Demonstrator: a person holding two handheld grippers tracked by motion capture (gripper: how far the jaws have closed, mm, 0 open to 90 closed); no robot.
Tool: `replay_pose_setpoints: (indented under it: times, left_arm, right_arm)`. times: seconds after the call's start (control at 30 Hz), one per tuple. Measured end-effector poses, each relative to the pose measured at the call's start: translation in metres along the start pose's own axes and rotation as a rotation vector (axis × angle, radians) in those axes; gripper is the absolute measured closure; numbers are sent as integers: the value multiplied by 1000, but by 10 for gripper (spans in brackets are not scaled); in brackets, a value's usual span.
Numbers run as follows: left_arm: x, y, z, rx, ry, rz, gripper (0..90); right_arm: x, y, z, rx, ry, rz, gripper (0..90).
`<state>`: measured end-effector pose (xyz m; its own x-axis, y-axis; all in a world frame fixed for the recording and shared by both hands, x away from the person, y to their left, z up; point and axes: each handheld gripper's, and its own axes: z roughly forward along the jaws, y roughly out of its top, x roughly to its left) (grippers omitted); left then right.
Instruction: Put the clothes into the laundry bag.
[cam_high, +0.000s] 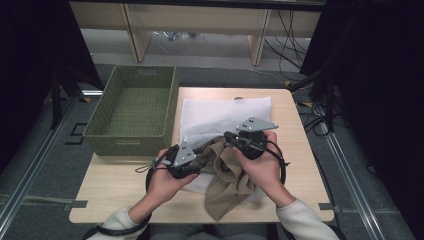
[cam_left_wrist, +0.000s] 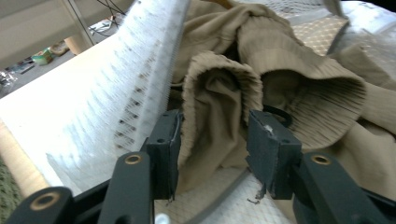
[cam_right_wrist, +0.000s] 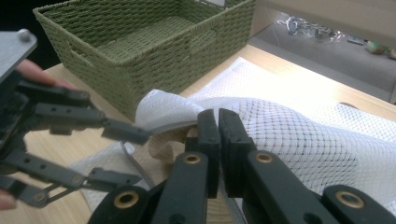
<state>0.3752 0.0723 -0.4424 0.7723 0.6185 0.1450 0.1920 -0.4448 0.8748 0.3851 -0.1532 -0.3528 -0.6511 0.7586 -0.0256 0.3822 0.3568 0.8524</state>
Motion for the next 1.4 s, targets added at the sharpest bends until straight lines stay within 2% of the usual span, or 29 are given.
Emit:
replay_pose_setpoints:
  times: [0.07, 0.1, 0.17, 0.2, 0.23, 0.27, 0.33, 0.37, 0.4, 0.43, 0.53, 0.57, 0.63, 0.67, 0.7, 0.73, 0.8, 0.83, 0.93, 0.97, 1.07, 1.13, 1.17, 1.23, 1.27, 1.3, 1.4]
  left_arm:
    - [-5, -1, 0, 2, -33, 0, 559]
    - [-6, -2, 1, 8, -35, 12, 558]
    - [-8, -3, 5, 7, -18, 4, 555]
    - [-7, -2, 7, 6, -15, 19, 555]
    - [-7, -1, 8, -5, -17, -3, 557]
    - [-8, 1, 9, -23, -25, 5, 561]
    - [-13, 6, 8, -53, -47, -4, 596]
    - [-17, 8, 8, -52, -76, -19, 603]
    - [-19, 9, 9, -54, -89, -28, 601]
    - [-21, 9, 10, -50, -94, -14, 595]
    - [-28, 7, 15, -25, -117, -40, 557]
    - [-29, 6, 17, -14, -122, -28, 541]
    - [-32, 4, 21, 11, -118, -39, 519]
    - [-32, 3, 23, 15, -120, -34, 512]
    - [-33, 3, 24, 26, -122, -32, 505]
    - [-34, 2, 26, 28, -120, -40, 498]
    - [-35, 2, 28, 17, -112, -52, 492]
    - [-33, 2, 28, 34, -103, -31, 492]
    - [-34, 1, 28, 17, -90, -59, 491]
    - [-34, 2, 27, 20, -82, -49, 491]
    - [-36, 1, 26, 13, -79, -60, 486]
    - [-34, 1, 26, 33, -72, -38, 483]
    - [-35, 0, 26, 27, -67, -58, 481]
    - [-35, -1, 26, 20, -65, -63, 480]
    - [-34, -1, 25, 18, -60, -53, 479]
    - [-34, -1, 25, 19, -55, -54, 476]
    - [-31, -3, 24, 43, -51, -39, 460]
  right_arm:
    - [-1, 0, 0, 0, -4, -11, 892]
    - [-1, 0, 1, -3, -7, -16, 892]
    - [-1, -1, 2, -4, 2, -6, 892]
    - [0, -1, 2, 2, 3, -6, 892]
    - [0, -1, 2, -2, -7, -13, 891]
    - [0, -1, 2, 0, 9, -15, 891]
    - [0, 0, 1, -4, -2, -6, 891]
    - [-1, 0, 1, -4, 3, -22, 892]
    - [-1, 0, 1, 0, 4, -13, 891]
    - [-1, 0, 1, 2, 2, -13, 892]
    - [-1, -1, 1, 4, 1, -8, 891]
    - [-1, -1, 1, 3, 3, -9, 891]
    - [0, 0, 1, -1, -1, -6, 892]
    - [3, -1, 1, -1, 7, 31, 892]
    - [1, 0, 1, 1, 7, -9, 891]
    - [1, 0, 1, 3, 3, -14, 892]
    - [1, -1, 2, 9, 1, -10, 891]
    - [1, -1, 1, 11, 0, 1, 892]
    - [1, -1, 2, 9, 3, -8, 891]
    - [1, -1, 2, 0, 1, -14, 891]
    - [1, -1, 1, 4, 3, -10, 892]
    - [1, 0, 1, 5, 0, -14, 891]
    - [1, 0, 1, 5, 4, -8, 892]
    - [0, 0, 1, 2, 7, -23, 892]
    - [3, -1, 1, 0, 8, 31, 892]
    - [-1, 0, 1, 2, 6, -23, 892]
    - [0, 0, 1, 2, -2, -8, 892]
